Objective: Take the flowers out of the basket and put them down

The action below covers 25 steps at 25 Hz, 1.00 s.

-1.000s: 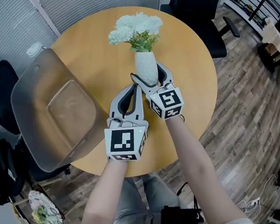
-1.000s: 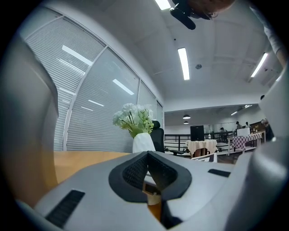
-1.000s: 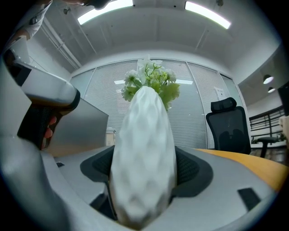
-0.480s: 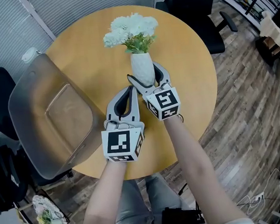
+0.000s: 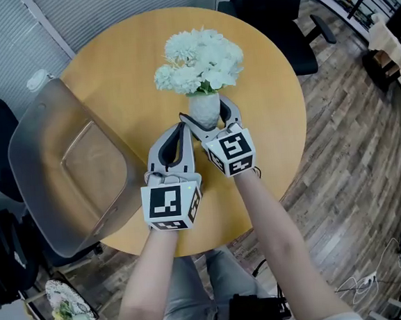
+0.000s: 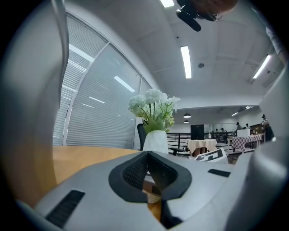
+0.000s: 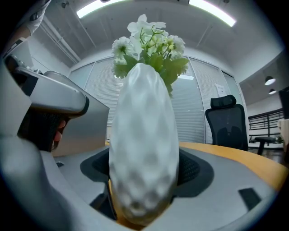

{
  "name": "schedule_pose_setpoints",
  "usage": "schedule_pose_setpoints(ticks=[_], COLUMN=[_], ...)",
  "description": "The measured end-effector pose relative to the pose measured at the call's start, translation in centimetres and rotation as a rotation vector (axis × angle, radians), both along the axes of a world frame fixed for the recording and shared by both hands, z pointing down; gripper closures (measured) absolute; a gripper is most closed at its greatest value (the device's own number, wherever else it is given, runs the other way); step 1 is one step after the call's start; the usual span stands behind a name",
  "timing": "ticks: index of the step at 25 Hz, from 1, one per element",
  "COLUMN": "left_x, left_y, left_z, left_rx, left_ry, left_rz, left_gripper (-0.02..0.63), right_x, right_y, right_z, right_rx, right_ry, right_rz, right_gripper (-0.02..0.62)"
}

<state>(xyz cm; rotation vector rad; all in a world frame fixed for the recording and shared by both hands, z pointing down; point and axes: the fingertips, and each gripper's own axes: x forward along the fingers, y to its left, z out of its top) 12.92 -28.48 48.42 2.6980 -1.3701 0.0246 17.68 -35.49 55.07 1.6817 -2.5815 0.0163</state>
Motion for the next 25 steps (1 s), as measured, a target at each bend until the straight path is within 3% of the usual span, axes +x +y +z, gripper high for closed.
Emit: schedule_pose_setpoints(ticks=[16,25], left_x=[0.1,0.6], left_y=[-0.1,-0.2], left_z=[-0.2,0.1], left_rx=[0.004,-0.001], left_ry=[0.018,0.005], left_rz=[-0.015,-0.012], left_gripper=[0.601,0.601], right_x=[0.4,1.4], right_y=[0.6,1.2], right_z=[1.1,1.3], right_rx=[-0.059,-0.076], right_ry=[0.005,-0.034], right_rz=[0.033,0.045], right_gripper=[0.199,0.158])
